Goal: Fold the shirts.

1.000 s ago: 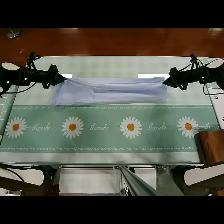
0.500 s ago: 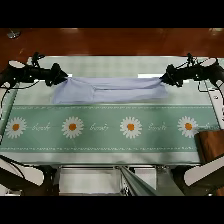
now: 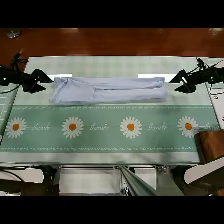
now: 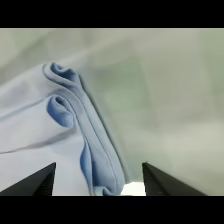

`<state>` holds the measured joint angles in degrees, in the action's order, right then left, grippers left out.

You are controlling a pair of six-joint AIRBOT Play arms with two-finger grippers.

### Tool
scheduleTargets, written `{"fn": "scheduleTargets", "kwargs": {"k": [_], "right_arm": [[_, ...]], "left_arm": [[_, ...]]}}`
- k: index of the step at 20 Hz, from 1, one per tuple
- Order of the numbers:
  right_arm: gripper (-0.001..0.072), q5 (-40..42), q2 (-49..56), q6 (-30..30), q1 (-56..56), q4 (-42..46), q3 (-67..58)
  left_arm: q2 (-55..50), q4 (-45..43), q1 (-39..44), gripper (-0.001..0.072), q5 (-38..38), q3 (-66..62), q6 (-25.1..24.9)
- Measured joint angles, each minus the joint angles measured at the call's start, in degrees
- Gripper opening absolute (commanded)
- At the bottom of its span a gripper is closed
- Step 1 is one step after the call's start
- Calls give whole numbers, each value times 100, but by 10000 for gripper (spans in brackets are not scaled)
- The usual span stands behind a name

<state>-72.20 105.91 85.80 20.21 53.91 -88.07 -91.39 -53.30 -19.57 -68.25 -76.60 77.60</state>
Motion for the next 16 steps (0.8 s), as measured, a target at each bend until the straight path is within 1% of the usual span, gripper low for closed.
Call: {"fn": "scheduleTargets", "kwargs": {"k": [2, 4, 6, 7, 8, 9, 10, 11, 12, 13, 16], "right_arm": [[621, 2, 37, -4, -28, 37, 87], [621, -20, 101, -129, -151, -63, 133], [620, -37, 197, -223, -317, -245, 155], [600, -39, 247, -254, -407, -363, 164], [352, -22, 291, -299, -505, -474, 168], [21, 13, 323, -334, -592, -479, 175], [19, 74, 345, -352, -671, -476, 177], [19, 94, 319, -358, -732, -562, 175], [19, 94, 256, -372, -772, -592, 173], [18, 79, 151, -376, -807, -586, 175], [17, -144, -527, -450, -857, -382, 229]], "left_arm": [[675, 258, 127, 700, 557, 793, -409], [1298, 603, 354, 700, 970, 1526, -787], [1718, 903, 595, 700, 1154, 2000, -927], [1849, 990, 719, 700, 1132, 2157, -929], [1939, 1084, 846, 700, 1093, 2264, -929], [2002, 1141, 955, 697, 1021, 2337, -929], [2048, 1191, 1067, 618, 975, 2393, -931], [2081, 1248, 1147, 314, 973, 2426, -929], [2105, 1331, 1222, 55, 966, 2450, -931], [2122, 1410, 1281, 40, 962, 2465, -988], [2164, 1932, 1497, 38, 894, 2485, -1360]]}}
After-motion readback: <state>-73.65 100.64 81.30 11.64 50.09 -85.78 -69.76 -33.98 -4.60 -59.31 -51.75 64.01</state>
